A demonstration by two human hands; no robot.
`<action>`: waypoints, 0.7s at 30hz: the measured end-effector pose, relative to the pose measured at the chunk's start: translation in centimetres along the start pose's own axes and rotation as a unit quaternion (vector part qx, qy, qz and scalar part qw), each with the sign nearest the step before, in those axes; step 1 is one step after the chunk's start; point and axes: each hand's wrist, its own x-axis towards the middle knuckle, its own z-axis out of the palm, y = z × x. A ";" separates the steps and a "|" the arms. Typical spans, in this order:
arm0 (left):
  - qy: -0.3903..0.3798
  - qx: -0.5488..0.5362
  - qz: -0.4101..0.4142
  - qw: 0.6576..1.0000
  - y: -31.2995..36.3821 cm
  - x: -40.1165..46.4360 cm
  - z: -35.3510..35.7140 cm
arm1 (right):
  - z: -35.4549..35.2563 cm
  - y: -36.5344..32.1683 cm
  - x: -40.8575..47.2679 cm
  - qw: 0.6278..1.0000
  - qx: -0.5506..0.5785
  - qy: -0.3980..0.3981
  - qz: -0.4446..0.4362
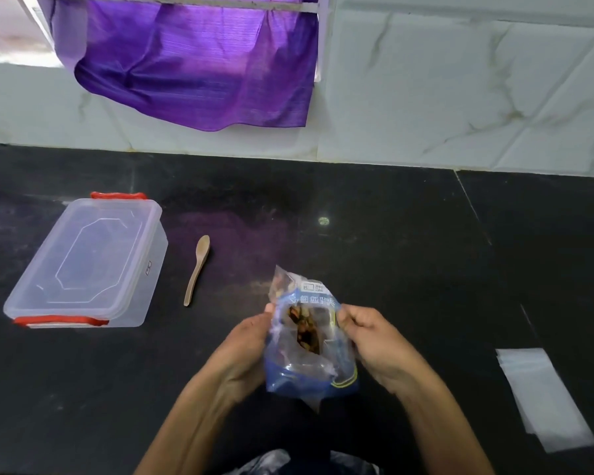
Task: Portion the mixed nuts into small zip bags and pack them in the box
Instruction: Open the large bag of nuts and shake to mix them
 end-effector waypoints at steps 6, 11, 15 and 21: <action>0.021 0.127 0.061 0.990 -1.5 1.5 -0.4 | 0.9 -0.4 0.2 0.973 0.185 -0.044 0.131; 0.025 0.356 0.255 0.899 -1.7 0.7 0.0 | 1.6 -0.1 -0.2 0.959 -0.247 0.105 -0.091; 0.103 0.502 0.321 0.797 -1.0 1.4 0.2 | 1.4 0.1 -0.1 0.890 -0.366 0.123 -0.243; 0.034 0.418 0.275 0.865 0.2 3.6 0.7 | 0.9 -0.8 1.2 0.926 -0.318 0.129 -0.159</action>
